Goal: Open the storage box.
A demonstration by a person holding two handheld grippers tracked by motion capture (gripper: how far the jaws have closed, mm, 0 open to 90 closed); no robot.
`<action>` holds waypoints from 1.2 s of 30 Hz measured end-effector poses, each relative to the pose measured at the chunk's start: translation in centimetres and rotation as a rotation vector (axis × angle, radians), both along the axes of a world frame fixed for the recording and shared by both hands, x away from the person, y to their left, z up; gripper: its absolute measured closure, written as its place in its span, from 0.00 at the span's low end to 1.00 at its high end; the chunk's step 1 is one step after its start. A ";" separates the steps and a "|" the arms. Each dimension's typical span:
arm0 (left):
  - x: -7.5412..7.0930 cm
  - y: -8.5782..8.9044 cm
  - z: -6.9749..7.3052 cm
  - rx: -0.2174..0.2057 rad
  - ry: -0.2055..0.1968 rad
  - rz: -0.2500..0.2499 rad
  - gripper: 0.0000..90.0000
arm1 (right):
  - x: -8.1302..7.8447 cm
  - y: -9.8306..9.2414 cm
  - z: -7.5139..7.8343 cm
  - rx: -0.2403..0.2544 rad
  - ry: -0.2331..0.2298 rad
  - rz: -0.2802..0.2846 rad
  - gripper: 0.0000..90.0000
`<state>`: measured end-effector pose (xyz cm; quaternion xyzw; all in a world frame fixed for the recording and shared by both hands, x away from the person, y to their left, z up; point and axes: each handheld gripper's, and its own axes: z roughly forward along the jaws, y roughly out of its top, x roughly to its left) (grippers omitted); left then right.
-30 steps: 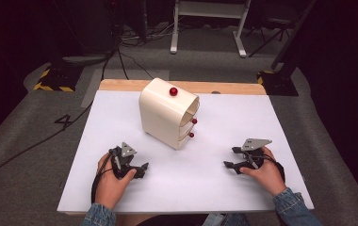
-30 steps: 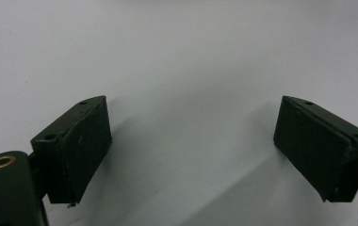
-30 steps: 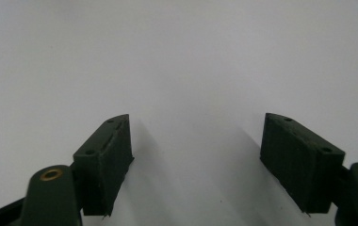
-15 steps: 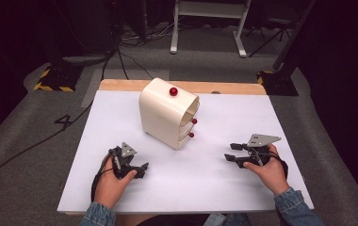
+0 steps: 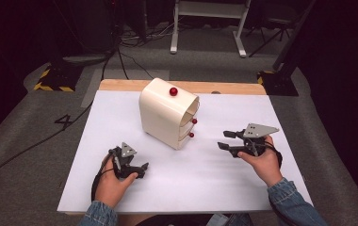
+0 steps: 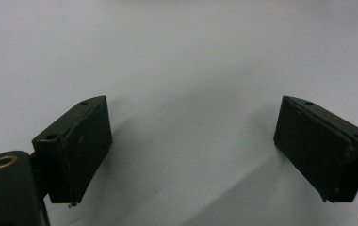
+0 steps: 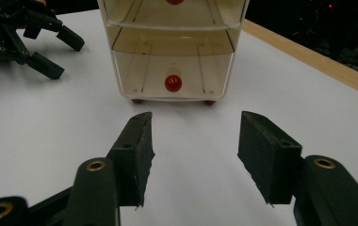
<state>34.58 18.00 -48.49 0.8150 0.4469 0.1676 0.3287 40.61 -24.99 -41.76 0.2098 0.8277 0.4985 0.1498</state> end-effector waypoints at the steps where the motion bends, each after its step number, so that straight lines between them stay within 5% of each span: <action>1: 0.0 0.0 0.0 0.001 0.002 -0.002 0.13 | 0.1 0.2 0.1 -0.001 -0.006 0.003 0.51; 13: 0.1 0.0 0.0 0.001 0.003 -0.003 0.13 | 1.8 2.9 -0.5 0.057 0.008 0.021 0.58; 36: 0.0 0.0 0.0 0.001 0.000 -0.004 0.13 | 4.5 7.2 -4.7 0.035 0.053 0.062 0.71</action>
